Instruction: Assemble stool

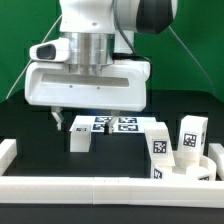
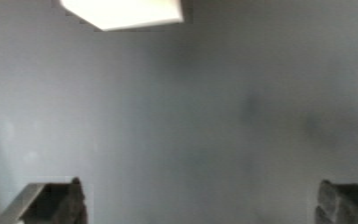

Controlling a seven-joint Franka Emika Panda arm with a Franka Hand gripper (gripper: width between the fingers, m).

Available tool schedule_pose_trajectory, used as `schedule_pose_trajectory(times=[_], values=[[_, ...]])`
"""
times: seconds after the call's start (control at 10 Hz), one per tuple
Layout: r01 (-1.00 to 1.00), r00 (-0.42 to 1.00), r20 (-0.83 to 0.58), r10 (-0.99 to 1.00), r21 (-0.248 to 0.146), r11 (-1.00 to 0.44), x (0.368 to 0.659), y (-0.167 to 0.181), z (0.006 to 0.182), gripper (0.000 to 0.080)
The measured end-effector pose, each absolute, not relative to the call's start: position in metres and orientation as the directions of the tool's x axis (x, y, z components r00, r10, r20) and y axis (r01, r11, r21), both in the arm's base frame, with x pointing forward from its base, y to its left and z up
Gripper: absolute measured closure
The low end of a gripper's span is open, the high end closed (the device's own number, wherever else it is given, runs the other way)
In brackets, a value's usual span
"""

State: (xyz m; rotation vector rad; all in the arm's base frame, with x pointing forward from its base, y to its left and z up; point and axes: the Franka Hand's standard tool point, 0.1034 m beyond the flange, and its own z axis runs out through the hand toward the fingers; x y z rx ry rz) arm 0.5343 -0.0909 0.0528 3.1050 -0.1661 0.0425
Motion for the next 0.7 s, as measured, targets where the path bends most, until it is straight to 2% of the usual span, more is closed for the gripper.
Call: schedule_pose_trajectory(times=[0.2, 0.4, 0.7], values=[[-0.121, 0.993, 0.006, -0.121, 0.022, -0.992, 0.535, -0.088, 0.054, 0.015], [-0.106, 0.988, -0.112, -0.105, -0.004, -0.994, 0.526, -0.084, 0.052, 0.015], [-0.069, 0.962, -0.268, -0.056, -0.041, -0.997, 0.517, -0.1, 0.045, 0.015]])
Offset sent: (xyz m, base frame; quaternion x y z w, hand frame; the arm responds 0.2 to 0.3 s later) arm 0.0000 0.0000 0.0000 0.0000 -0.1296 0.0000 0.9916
